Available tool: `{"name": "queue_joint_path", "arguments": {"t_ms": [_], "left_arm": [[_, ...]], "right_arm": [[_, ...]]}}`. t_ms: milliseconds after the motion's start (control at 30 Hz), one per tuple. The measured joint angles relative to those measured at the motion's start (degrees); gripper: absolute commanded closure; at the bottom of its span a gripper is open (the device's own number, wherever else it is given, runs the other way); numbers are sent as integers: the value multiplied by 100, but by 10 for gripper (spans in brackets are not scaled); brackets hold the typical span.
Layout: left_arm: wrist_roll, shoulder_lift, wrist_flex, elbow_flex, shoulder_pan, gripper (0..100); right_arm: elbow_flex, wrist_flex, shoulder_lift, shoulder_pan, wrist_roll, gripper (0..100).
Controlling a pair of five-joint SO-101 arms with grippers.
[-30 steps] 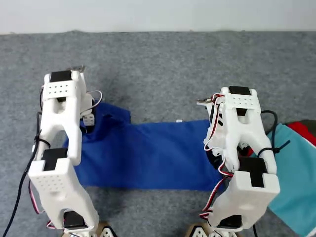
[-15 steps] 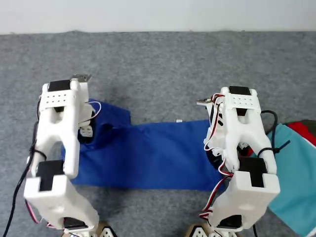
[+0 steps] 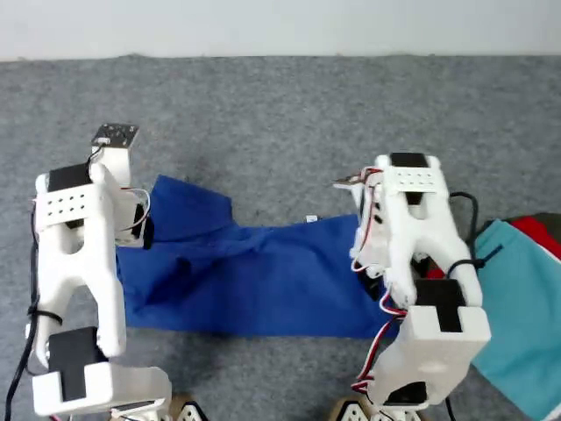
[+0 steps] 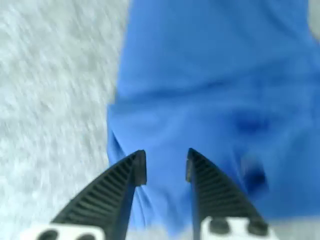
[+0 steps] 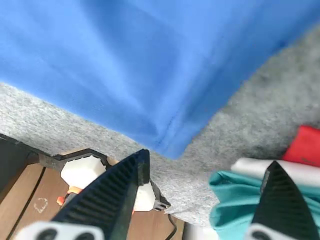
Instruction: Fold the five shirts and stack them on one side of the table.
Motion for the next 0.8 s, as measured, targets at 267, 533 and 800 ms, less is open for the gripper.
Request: {"name": "queue_joint_path", "arguments": {"t_ms": [267,533,800], "left_arm": [[519,712,-721,141,149,852],[510,712,-615,141,141,852],[545,695,-440,88,132,852]], "right_arm": [[0,0,0,-185,0,647],[0,-659,0,-211,0,647],[0,-1881,202,-264,-325,647]]}}
